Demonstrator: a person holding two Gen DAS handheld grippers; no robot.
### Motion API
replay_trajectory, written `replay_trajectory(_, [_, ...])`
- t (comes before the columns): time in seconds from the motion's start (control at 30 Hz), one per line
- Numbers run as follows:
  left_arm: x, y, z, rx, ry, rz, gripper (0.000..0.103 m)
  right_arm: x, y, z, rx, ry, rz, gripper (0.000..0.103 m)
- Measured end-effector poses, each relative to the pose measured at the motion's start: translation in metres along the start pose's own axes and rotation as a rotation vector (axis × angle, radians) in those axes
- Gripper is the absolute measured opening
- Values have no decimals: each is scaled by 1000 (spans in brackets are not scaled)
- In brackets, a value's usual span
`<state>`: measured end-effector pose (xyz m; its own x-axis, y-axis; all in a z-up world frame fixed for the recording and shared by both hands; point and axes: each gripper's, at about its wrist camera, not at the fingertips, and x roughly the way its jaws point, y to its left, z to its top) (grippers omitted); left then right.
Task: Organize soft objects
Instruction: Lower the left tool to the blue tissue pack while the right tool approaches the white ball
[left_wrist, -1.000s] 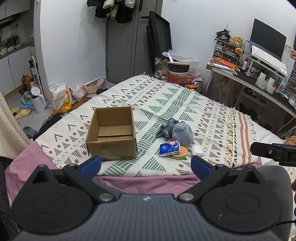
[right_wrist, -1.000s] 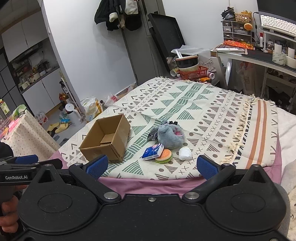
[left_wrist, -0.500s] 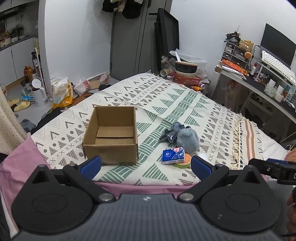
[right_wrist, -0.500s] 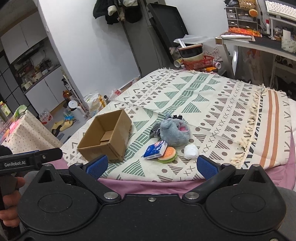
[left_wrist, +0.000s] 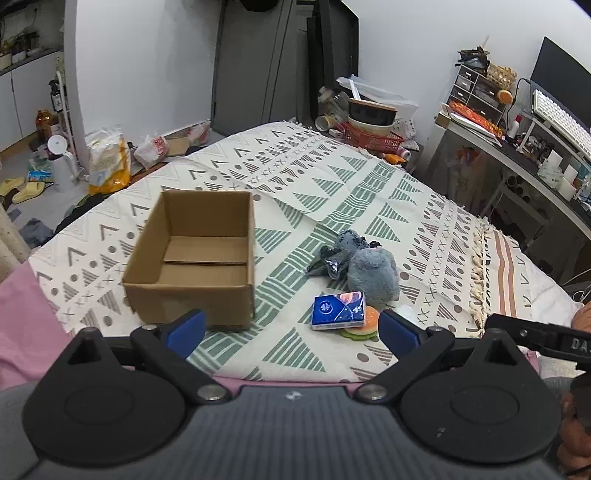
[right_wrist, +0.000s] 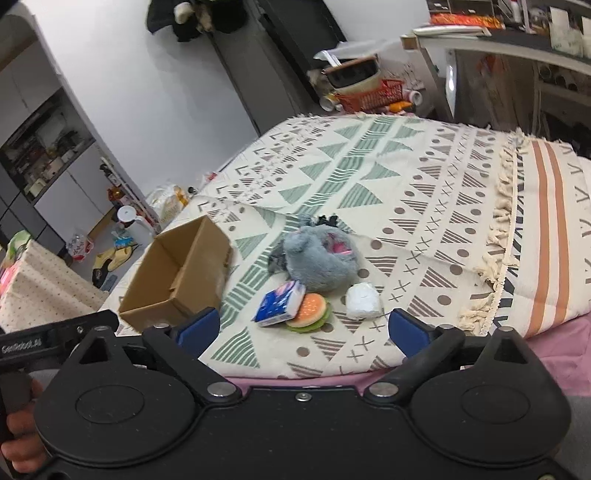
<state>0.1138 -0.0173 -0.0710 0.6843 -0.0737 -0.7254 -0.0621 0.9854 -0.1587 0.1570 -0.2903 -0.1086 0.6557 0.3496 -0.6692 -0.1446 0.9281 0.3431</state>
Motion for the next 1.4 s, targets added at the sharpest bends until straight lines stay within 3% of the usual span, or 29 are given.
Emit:
replay_trajectory(0.13, [19,-5,8,7,6,-23,99,15,-10,6,30,5,5,93])
replay_trajectory(0.27, [40,-9,19,-4,30,-25,96,30,-21,16,84,26,21,81])
replay_trajectory(0.5, [73,-20,31,-16,65,-32,96,50,-37,35,177,34,49,79])
replay_trajectory(0.77, [122,-31,32,1,166,-34,96,84,-64,22,264,66,80,71])
replay_trajectory(1.23, [204,-38,33,-70,383,-28,96,135,-88,13,365,171,80,70])
replay_trajectory(1.4, [224,-38,29,-91,419,-27,96,151,-94,12,381,201,74,70])
